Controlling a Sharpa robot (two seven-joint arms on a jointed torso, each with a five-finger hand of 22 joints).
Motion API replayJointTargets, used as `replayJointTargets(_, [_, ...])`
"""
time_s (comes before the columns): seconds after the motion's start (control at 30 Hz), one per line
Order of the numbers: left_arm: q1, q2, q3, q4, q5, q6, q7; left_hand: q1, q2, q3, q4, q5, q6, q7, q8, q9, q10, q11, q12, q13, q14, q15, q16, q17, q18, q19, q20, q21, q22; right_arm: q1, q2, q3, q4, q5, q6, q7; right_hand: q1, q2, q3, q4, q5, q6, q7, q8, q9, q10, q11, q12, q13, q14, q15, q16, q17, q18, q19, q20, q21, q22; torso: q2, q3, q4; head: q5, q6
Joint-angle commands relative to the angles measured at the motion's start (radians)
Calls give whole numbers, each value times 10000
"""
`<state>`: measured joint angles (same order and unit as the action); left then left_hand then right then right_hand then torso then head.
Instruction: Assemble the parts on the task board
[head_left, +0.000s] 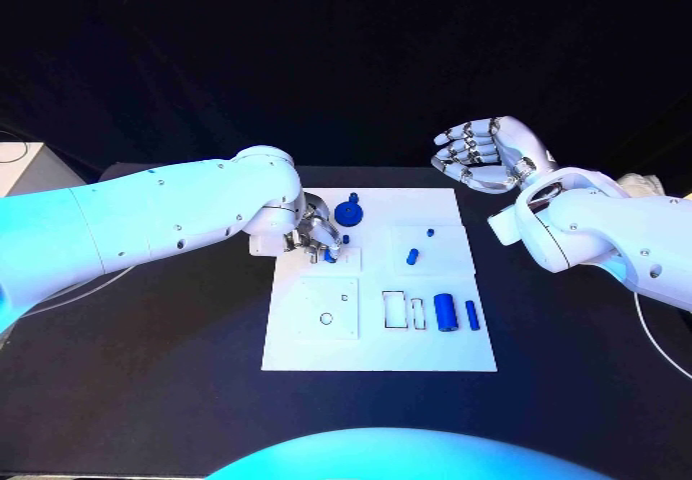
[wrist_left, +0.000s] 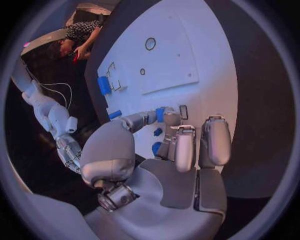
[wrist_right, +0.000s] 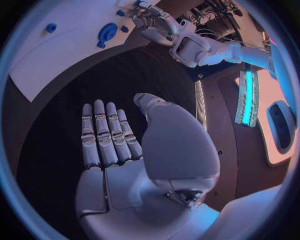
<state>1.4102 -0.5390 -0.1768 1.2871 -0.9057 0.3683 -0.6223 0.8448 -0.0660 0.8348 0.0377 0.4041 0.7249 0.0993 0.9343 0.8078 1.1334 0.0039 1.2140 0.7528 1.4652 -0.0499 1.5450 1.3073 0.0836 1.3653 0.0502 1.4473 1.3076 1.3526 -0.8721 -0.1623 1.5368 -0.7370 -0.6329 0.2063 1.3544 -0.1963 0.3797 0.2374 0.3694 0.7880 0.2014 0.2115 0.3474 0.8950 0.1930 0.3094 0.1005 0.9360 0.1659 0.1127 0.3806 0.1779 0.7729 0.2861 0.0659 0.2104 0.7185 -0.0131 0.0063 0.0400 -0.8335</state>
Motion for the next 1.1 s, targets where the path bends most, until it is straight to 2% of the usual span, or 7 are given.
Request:
replayJointTargets(0.03, [-37, 0, -42, -2, 8, 495, -79, 27, 83, 2330, -2415, 69, 288, -197, 24, 3, 75, -5, 42, 9, 874, -54, 42, 2186, -178, 46, -6, 52, 225, -6, 0, 2, 10, -19, 95, 133, -88, 4, 5, -57, -62, -79, 531, -37, -9, -32, 69, -42, -8, -37, 31, -70, -8, 38, -40, 2, -45, -8, -5, 2, 4, -6, -6])
replayJointTargets(0.77, [-38, 144, -60, -153, 14, 504, -87, 46, 67, 2283, -2415, 171, 322, -208, 10, -9, 112, -16, 51, 32, 880, -64, 49, 2200, -185, 63, -14, 65, 250, -7, -8, 2, 48, -20, 160, 107, -95, 2, 0, -63, -64, -72, 537, -37, -12, -29, 74, -47, -28, -39, 35, -82, -29, 36, -61, 5, -47, -38, 17, 10, -19, -21, -21])
replayJointTargets(1.1, [-39, 352, -102, -426, 95, 813, -118, 37, 57, 2252, -2403, 192, 328, -208, 3, -13, 129, -16, 56, 44, 887, -65, 56, 2215, -182, 55, -17, 60, 241, -7, -16, 2, 83, -20, 192, 94, -97, 2, -2, -74, -65, -63, 545, -38, -14, -27, 78, -53, -50, -51, 42, -101, -55, 32, -98, 8, -50, -75, 6, 11, -9, -30, -74])
